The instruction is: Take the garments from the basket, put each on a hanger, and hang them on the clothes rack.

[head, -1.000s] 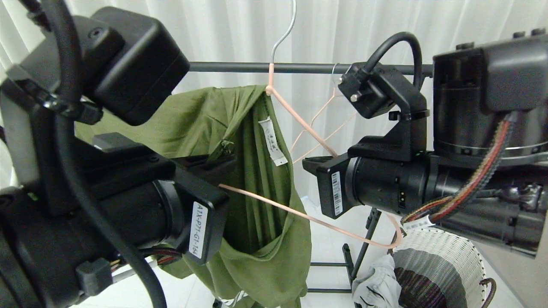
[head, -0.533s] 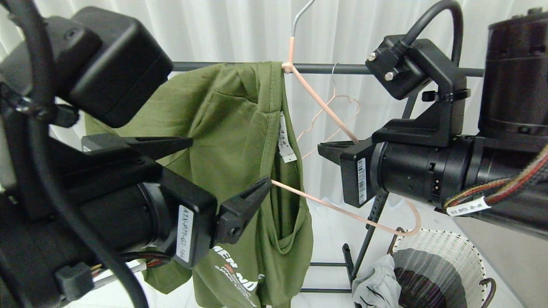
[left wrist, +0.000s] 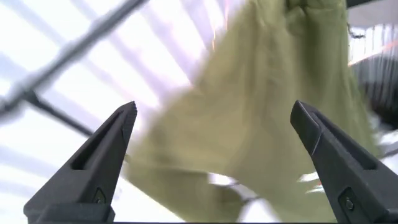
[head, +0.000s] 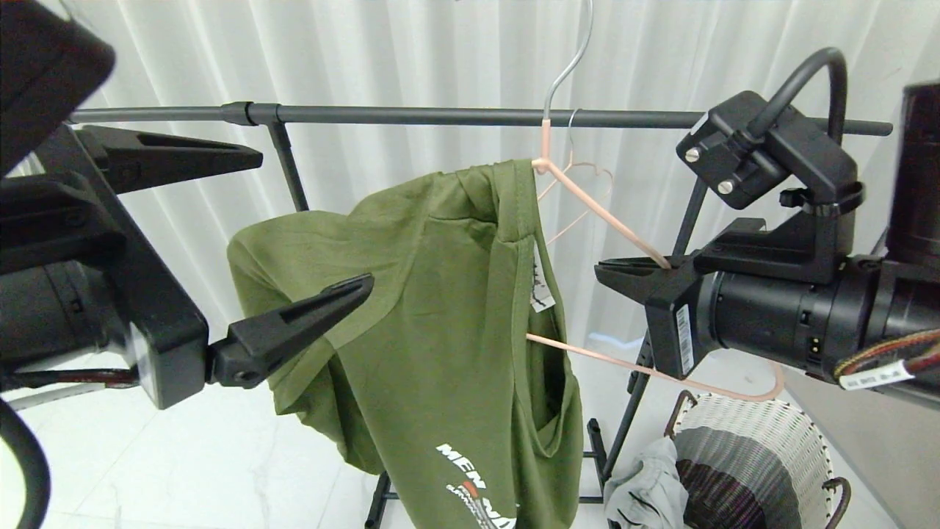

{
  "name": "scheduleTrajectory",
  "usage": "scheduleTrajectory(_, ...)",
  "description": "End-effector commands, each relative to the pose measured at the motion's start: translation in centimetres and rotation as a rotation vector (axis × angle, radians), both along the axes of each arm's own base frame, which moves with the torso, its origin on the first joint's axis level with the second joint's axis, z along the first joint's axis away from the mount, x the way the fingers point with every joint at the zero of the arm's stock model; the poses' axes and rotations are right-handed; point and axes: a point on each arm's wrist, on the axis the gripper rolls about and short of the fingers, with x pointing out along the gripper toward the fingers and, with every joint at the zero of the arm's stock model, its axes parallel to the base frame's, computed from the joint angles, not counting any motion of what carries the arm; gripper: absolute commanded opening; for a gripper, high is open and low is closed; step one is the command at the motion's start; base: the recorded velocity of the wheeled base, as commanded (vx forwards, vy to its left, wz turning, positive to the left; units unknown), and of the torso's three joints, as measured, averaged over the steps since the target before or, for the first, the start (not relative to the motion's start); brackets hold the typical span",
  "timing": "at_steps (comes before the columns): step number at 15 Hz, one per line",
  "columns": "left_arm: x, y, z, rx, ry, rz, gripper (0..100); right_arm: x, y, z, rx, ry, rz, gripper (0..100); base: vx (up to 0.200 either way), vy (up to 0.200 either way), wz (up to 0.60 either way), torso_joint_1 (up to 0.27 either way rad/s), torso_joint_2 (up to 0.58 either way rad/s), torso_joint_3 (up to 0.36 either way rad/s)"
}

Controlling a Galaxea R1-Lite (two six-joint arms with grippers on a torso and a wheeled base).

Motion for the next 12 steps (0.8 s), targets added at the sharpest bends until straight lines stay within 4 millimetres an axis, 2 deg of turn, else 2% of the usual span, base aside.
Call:
scheduleTrajectory(1, 0.8, 0.5, 0.1, 0.016, -0.020, 0.002, 100, -0.5, -0.3, 0.2, 0.000, -0.010, 0.020, 0, 0.000, 0.000, 0.00, 0.000, 0.00, 0.000)
scheduleTrajectory(6, 3.0, -1.8, -1.1, 0.052, -0.020, -0.009, 100, -1.9, 0.6, 0.1, -0.024, -0.031, 0.088, 0, 0.000, 0.000, 0.00, 0.000, 0.00, 0.000)
scheduleTrajectory(12, 3.7, -1.5, -1.7, 0.083, -0.013, 0.026, 100, -2.9, 0.9, -0.1, -0.072, -0.073, 0.151, 0, 0.000, 0.000, 0.00, 0.000, 0.00, 0.000)
